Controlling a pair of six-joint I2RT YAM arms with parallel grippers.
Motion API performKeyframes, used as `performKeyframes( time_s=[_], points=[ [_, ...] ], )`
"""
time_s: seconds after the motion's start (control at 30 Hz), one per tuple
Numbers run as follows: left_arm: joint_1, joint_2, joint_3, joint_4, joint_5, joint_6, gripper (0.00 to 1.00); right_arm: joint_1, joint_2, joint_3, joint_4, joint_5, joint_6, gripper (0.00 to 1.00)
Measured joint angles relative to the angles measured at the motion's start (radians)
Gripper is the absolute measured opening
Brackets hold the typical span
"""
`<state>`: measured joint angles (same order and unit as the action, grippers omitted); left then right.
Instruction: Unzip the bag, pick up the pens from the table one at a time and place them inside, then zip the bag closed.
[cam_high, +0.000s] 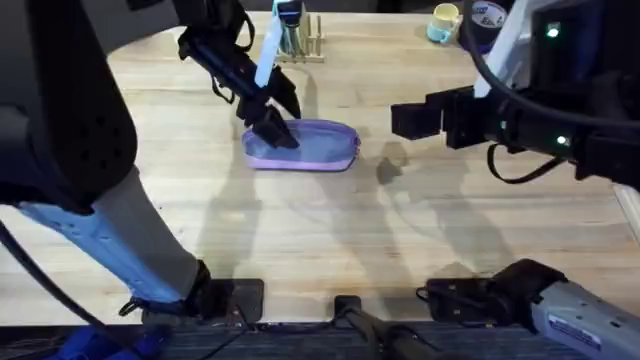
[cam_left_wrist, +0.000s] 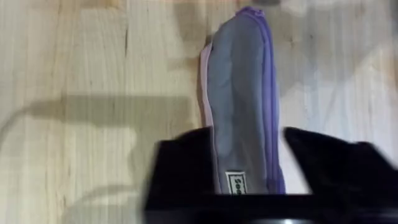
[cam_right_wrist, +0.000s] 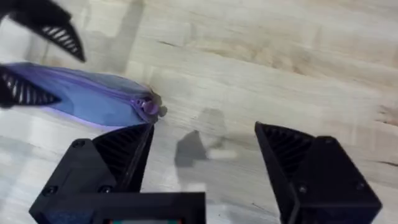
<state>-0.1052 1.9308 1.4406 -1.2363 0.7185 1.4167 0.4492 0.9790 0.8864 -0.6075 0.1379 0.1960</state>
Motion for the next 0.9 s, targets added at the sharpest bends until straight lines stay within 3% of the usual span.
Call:
performKeyframes(
  time_s=[0.03, 0.1, 0.37, 0.67, 0.8, 0.9],
  points=[
    [0.001, 0.0, 0.0, 0.003, 0.0, 0.0, 0.888, 0.0, -0.004, 0.0, 0.0, 0.0, -0.003, 0.996],
    [0.003, 0.0, 0.0, 0.002, 0.0, -0.003, 0.986, 0.0, -0.003, 0.0, -0.004, 0.0, -0.004, 0.996],
    [0.004, 0.0, 0.0, -0.004, -0.022, -0.003, 0.995, 0.0, -0.003, 0.0, -0.009, 0.0, -0.01, 0.996],
    [0.004, -0.015, 0.111, -0.152, -0.045, -0.003, 0.997, 0.0, -0.003, 0.0, -0.009, 0.0, -0.01, 0.996],
    [0.008, -0.151, 0.186, -0.195, -0.088, -0.019, 0.997, 0.0, -0.003, 0.0, -0.009, 0.0, -0.01, 0.996],
    [0.008, -0.252, 0.201, -0.189, -0.144, -0.068, 0.997, 0.0, -0.003, 0.0, -0.009, 0.0, -0.011, 0.996]
  ],
)
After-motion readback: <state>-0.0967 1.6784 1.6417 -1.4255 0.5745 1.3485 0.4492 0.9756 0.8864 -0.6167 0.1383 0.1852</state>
